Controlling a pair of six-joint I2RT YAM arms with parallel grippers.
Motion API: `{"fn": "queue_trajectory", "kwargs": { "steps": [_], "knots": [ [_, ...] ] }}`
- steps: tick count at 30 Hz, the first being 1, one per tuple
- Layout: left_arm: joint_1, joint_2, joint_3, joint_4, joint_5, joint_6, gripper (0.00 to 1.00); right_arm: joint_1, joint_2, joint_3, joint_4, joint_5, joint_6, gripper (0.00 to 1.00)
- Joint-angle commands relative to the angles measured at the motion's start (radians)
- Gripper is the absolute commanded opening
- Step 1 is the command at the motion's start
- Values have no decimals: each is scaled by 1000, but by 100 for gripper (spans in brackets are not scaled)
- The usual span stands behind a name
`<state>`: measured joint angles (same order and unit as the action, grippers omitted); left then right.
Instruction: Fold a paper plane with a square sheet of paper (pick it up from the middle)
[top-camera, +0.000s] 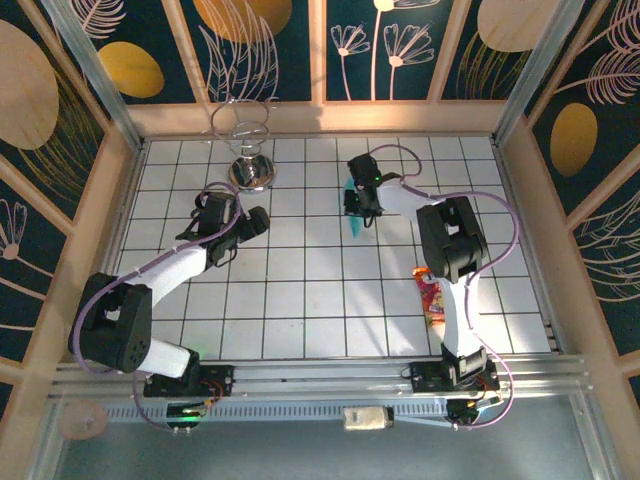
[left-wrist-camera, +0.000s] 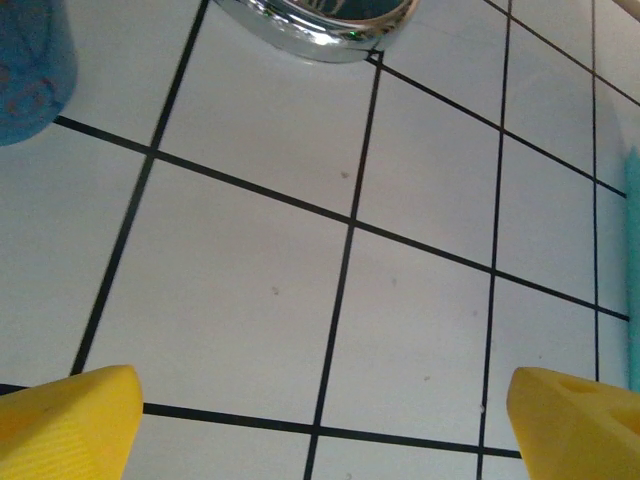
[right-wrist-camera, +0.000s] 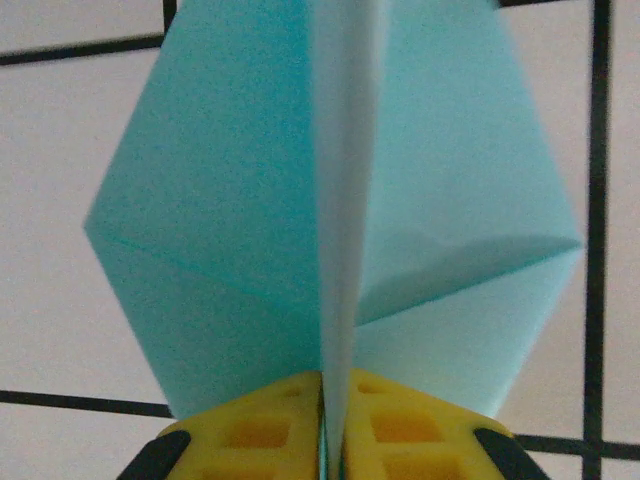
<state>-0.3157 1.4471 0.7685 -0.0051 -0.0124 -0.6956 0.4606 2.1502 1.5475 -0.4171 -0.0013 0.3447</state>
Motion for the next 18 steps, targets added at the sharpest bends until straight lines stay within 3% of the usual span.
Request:
{"fn": "queue_trajectory", "kwargs": {
  "steps": [1,6,12,18],
  "knots": [
    [7,-11,-17,-27,-28,23,94,4,29,51,-79,-11,-37,17],
    [9,-1,-17,-24,-22,24,95,5,36,50,-92,1,-29,27],
    [9,13,-14,-18,-8,22,97,17,57,47,-102,12,-25,32],
    [9,16,-19,-17,-13,22,99,70,94,26,-98,146,-9,40]
  ]
}}
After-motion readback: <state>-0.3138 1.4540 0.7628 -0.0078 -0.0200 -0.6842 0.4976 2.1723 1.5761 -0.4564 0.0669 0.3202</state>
